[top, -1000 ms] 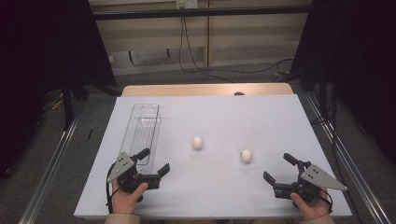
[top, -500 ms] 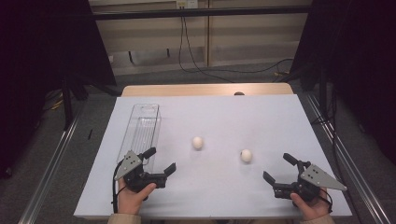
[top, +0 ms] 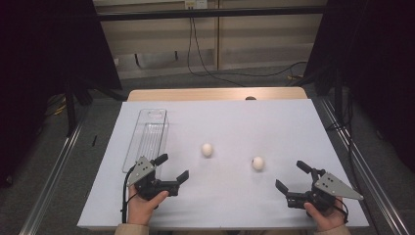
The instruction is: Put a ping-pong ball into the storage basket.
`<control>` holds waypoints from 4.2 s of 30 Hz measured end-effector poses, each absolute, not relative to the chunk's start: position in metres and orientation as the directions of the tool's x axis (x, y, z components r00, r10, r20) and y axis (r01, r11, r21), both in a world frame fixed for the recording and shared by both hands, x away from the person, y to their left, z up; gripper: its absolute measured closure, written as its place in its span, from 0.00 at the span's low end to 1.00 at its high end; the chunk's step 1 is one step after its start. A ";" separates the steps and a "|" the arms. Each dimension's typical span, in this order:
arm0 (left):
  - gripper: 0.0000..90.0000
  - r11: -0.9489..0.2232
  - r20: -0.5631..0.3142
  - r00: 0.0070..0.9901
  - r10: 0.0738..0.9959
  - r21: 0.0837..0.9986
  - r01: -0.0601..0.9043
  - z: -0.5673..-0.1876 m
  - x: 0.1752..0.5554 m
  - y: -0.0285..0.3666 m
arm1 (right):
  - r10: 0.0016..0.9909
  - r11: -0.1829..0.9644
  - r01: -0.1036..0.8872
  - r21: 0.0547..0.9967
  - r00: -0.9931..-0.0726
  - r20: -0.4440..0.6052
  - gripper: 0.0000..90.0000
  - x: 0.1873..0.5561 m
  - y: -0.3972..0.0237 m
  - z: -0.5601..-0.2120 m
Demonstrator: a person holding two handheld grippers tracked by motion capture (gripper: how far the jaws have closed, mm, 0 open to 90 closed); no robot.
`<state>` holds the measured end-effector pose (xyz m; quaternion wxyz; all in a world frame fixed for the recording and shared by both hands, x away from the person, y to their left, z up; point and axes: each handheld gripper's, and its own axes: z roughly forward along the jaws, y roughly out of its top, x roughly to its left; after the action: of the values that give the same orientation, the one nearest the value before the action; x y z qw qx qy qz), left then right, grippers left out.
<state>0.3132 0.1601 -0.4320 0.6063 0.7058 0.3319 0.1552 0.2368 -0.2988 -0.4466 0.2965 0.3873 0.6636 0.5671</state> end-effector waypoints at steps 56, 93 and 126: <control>0.02 -0.125 -0.156 0.788 0.595 0.951 0.283 -0.436 0.323 0.111 | 0.847 0.053 0.170 0.984 -0.530 0.046 0.03 0.237 -0.299 -0.446; 0.02 -0.159 -0.151 0.810 0.566 0.945 0.287 -0.435 0.329 0.086 | 0.845 0.060 0.167 0.984 -0.533 0.039 0.03 0.237 -0.298 -0.446; 0.03 -0.216 -0.130 0.827 0.546 0.933 0.288 -0.437 0.336 0.064 | 0.839 0.057 0.162 0.985 -0.543 0.041 0.03 0.237 -0.297 -0.446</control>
<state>0.3360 0.0637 -0.4373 0.5648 0.7712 0.2707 0.1142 0.2368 -0.2972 -0.4458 0.2947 0.3766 0.6647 0.5740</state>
